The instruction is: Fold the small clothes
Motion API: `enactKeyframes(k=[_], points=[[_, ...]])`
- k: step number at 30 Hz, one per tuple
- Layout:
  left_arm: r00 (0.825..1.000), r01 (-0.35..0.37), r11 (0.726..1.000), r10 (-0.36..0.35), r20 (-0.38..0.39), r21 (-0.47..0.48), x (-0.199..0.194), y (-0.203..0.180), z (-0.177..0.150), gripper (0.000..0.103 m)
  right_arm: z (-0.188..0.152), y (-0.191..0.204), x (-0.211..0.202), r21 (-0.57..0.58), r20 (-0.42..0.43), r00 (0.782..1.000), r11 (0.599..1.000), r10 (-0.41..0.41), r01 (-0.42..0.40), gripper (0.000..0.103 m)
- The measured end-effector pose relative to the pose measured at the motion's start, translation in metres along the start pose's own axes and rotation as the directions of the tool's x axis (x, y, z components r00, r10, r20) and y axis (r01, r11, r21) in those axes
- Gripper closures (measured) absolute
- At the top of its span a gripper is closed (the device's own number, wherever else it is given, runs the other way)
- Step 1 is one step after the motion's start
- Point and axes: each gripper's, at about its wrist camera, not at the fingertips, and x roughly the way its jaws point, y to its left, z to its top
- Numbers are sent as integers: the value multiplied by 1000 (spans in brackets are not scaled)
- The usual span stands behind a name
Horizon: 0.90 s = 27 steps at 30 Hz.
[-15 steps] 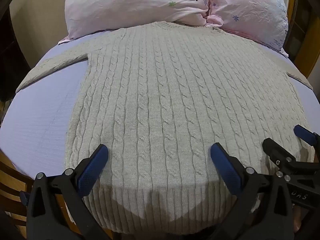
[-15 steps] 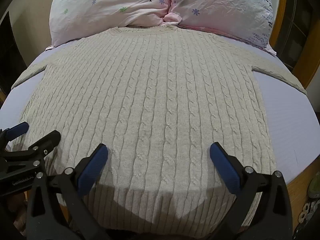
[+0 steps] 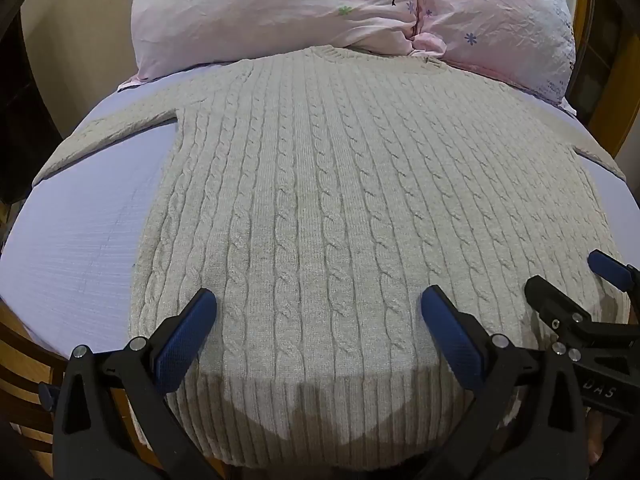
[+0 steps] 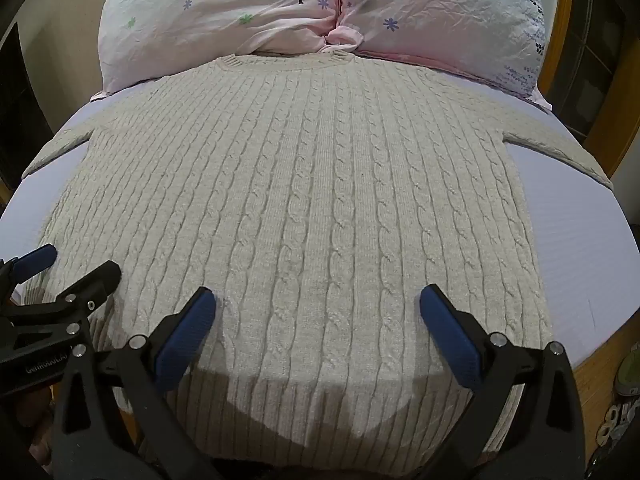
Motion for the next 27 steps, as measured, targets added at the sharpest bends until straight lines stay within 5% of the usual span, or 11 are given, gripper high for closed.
enactKeyframes(k=[27], points=[[1000, -1, 1000, 1, 8, 0, -1, 1, 1, 1, 0, 1, -1, 0, 4, 1000, 1000, -3, 3, 2]])
